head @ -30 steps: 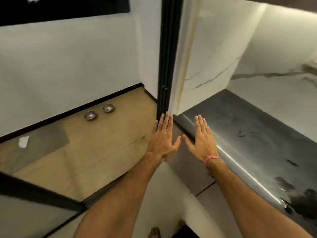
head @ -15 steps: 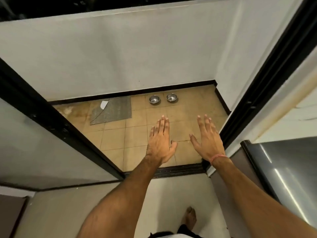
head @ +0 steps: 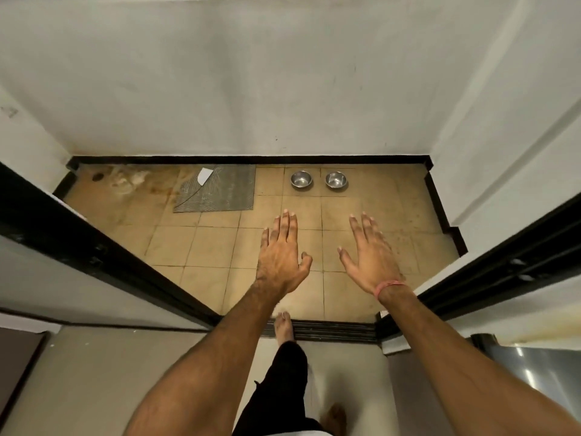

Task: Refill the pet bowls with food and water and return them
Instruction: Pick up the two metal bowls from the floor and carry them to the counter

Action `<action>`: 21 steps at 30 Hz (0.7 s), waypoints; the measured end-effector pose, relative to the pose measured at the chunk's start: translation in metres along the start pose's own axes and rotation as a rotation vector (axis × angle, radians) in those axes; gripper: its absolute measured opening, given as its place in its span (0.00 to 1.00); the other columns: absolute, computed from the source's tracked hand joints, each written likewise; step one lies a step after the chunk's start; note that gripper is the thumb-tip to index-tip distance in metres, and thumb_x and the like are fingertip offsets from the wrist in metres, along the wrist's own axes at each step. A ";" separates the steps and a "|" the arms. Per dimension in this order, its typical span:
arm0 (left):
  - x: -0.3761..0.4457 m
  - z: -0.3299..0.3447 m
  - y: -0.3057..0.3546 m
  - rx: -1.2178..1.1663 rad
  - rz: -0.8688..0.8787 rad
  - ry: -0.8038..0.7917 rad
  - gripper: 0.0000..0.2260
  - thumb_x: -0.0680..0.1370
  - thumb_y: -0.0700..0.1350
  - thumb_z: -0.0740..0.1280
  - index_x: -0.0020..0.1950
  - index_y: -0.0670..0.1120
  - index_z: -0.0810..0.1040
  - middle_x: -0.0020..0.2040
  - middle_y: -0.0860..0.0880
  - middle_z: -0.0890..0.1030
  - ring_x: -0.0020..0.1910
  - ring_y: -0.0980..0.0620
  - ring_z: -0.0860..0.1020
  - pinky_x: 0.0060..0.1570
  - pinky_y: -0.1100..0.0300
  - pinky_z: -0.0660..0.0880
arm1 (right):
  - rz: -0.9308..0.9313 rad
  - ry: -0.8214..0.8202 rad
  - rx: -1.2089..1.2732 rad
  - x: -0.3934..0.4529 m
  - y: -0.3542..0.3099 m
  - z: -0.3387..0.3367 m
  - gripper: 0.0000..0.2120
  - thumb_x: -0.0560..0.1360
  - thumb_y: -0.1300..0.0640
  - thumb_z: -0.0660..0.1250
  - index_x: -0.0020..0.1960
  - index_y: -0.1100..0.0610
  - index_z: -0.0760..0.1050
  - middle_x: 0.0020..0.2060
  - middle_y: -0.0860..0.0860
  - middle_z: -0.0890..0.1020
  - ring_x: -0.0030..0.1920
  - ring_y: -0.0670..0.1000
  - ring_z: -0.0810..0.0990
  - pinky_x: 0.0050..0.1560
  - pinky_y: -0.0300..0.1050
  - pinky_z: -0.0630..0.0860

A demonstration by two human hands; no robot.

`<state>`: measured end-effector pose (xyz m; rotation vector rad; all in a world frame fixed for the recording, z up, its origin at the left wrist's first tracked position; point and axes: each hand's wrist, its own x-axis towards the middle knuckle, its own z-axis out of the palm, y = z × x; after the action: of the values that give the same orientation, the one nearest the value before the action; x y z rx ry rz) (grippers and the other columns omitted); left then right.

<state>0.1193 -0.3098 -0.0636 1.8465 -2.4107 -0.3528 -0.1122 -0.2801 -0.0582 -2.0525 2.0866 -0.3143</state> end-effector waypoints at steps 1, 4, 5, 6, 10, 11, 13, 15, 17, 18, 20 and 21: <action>0.017 0.003 -0.005 -0.001 -0.003 -0.001 0.45 0.82 0.62 0.56 0.89 0.43 0.37 0.89 0.43 0.37 0.89 0.43 0.44 0.87 0.42 0.45 | 0.003 -0.012 -0.005 0.015 0.002 0.004 0.39 0.85 0.37 0.56 0.88 0.49 0.44 0.87 0.54 0.46 0.87 0.56 0.47 0.82 0.51 0.44; 0.061 0.013 -0.020 -0.016 -0.001 0.001 0.45 0.82 0.63 0.56 0.89 0.43 0.37 0.89 0.43 0.37 0.89 0.43 0.42 0.87 0.40 0.45 | 0.026 -0.039 -0.017 0.057 0.006 0.020 0.39 0.85 0.37 0.56 0.88 0.49 0.42 0.87 0.54 0.46 0.87 0.55 0.47 0.82 0.50 0.44; 0.080 0.018 -0.026 -0.032 0.008 -0.012 0.45 0.82 0.63 0.56 0.89 0.43 0.38 0.90 0.43 0.38 0.89 0.43 0.43 0.87 0.40 0.47 | 0.035 -0.055 -0.018 0.075 0.007 0.025 0.39 0.85 0.37 0.57 0.88 0.49 0.42 0.87 0.54 0.46 0.87 0.56 0.48 0.82 0.50 0.45; 0.103 0.021 -0.033 -0.048 0.014 -0.022 0.45 0.82 0.64 0.56 0.89 0.43 0.38 0.90 0.43 0.39 0.89 0.43 0.43 0.87 0.40 0.48 | 0.055 -0.073 -0.015 0.097 0.009 0.030 0.39 0.85 0.37 0.57 0.88 0.48 0.42 0.87 0.55 0.46 0.87 0.56 0.48 0.82 0.50 0.46; 0.166 0.023 -0.054 -0.077 0.018 -0.068 0.44 0.83 0.64 0.56 0.89 0.43 0.39 0.90 0.43 0.41 0.89 0.42 0.44 0.86 0.38 0.51 | 0.101 -0.105 -0.025 0.166 0.006 0.039 0.40 0.85 0.37 0.57 0.88 0.49 0.42 0.87 0.56 0.48 0.87 0.58 0.50 0.84 0.54 0.52; 0.185 0.022 -0.061 -0.081 0.025 -0.083 0.44 0.83 0.64 0.56 0.89 0.43 0.39 0.90 0.43 0.41 0.89 0.42 0.44 0.86 0.38 0.51 | 0.121 -0.110 -0.020 0.186 0.005 0.041 0.40 0.85 0.37 0.57 0.88 0.49 0.42 0.87 0.56 0.48 0.87 0.58 0.50 0.84 0.55 0.52; 0.217 0.019 -0.072 -0.073 0.037 -0.081 0.44 0.84 0.64 0.57 0.89 0.43 0.39 0.90 0.43 0.40 0.89 0.42 0.43 0.87 0.39 0.49 | 0.147 -0.119 -0.015 0.218 0.003 0.045 0.40 0.85 0.36 0.57 0.88 0.50 0.42 0.87 0.56 0.48 0.87 0.59 0.49 0.84 0.55 0.52; 0.250 0.016 -0.085 -0.084 0.031 -0.100 0.44 0.84 0.64 0.58 0.89 0.43 0.39 0.90 0.43 0.39 0.89 0.43 0.43 0.87 0.40 0.48 | 0.173 -0.134 0.005 0.250 0.001 0.050 0.41 0.85 0.36 0.57 0.88 0.50 0.42 0.87 0.56 0.47 0.87 0.59 0.49 0.84 0.55 0.54; 0.284 0.016 -0.098 -0.077 0.027 -0.120 0.45 0.84 0.64 0.58 0.89 0.44 0.39 0.90 0.43 0.39 0.89 0.43 0.43 0.87 0.41 0.48 | 0.171 -0.145 0.022 0.281 0.001 0.056 0.41 0.85 0.36 0.57 0.88 0.50 0.42 0.87 0.56 0.47 0.87 0.59 0.49 0.84 0.55 0.55; 0.301 0.016 -0.103 -0.072 0.024 -0.128 0.45 0.84 0.64 0.58 0.89 0.44 0.39 0.90 0.43 0.39 0.89 0.43 0.42 0.87 0.41 0.48 | 0.164 -0.149 0.026 0.298 0.003 0.060 0.40 0.85 0.36 0.57 0.88 0.50 0.42 0.87 0.56 0.47 0.87 0.59 0.50 0.84 0.55 0.55; 0.332 0.017 -0.110 -0.069 0.019 -0.138 0.45 0.84 0.64 0.58 0.89 0.43 0.39 0.90 0.43 0.39 0.89 0.43 0.43 0.87 0.41 0.48 | 0.157 -0.160 0.026 0.327 0.009 0.067 0.40 0.85 0.36 0.56 0.88 0.50 0.43 0.87 0.56 0.48 0.87 0.58 0.50 0.84 0.55 0.56; 0.349 0.019 -0.113 -0.071 0.019 -0.148 0.45 0.84 0.64 0.58 0.89 0.43 0.39 0.90 0.43 0.39 0.89 0.43 0.43 0.87 0.41 0.48 | 0.152 -0.172 0.027 0.343 0.013 0.072 0.40 0.85 0.36 0.56 0.88 0.50 0.43 0.87 0.56 0.48 0.87 0.59 0.50 0.84 0.55 0.56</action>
<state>0.1283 -0.6703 -0.1334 1.8271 -2.4713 -0.5851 -0.1100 -0.6237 -0.1286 -1.8220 2.1055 -0.1362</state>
